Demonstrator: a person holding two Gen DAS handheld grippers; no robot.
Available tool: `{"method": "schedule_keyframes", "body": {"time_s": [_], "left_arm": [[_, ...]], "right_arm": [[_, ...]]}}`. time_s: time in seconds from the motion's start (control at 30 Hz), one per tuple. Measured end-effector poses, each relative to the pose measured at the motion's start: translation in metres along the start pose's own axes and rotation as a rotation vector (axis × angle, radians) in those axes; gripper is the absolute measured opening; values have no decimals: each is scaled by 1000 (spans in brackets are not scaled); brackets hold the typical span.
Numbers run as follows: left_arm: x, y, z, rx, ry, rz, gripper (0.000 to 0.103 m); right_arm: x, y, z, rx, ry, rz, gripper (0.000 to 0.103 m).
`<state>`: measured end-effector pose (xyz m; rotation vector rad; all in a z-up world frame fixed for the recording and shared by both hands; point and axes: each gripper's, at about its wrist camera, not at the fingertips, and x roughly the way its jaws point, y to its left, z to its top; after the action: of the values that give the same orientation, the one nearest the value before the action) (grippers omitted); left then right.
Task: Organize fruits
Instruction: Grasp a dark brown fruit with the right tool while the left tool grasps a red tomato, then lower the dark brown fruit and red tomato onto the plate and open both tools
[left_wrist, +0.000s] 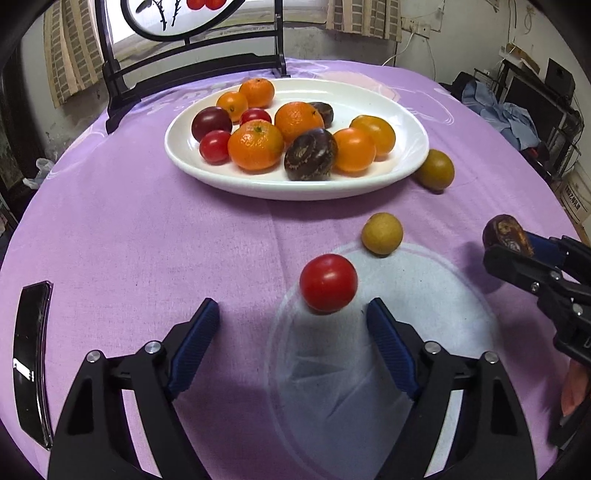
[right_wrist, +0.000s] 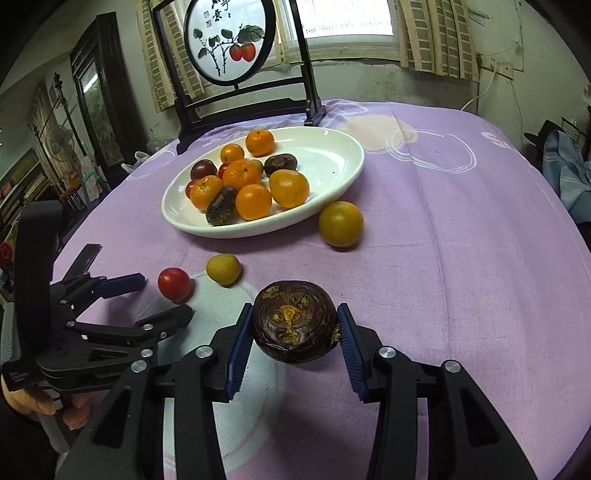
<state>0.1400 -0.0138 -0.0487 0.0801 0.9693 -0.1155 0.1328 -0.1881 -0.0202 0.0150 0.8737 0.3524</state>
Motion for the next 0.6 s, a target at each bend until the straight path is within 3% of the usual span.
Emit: {"method": "schedule_keyframes", "body": {"time_s": [0.17,0.23,0.3,0.47,0.53,0.6], "left_arm": [[2,-5,3,19,-39,-4,65],[1,-10,5,34,-52,-20,40],[-1,-17,6,58,-61,-15,28],[-8,-25,4,100,-60,24,28],[-20,-23,6,114,-97,69,28],[-32,-16,10,84,-113,48,28]], "right_arm": [[-6,2,1,-12,-11,5,46],[-9,2,1,-14,-18,10,46],[-11,2,1,-12,-24,12,46],[-13,1,1,-7,-31,16,46],[-15,1,0,-8,-41,18,46],[-16,0,-1,-9,-44,20,46]]}}
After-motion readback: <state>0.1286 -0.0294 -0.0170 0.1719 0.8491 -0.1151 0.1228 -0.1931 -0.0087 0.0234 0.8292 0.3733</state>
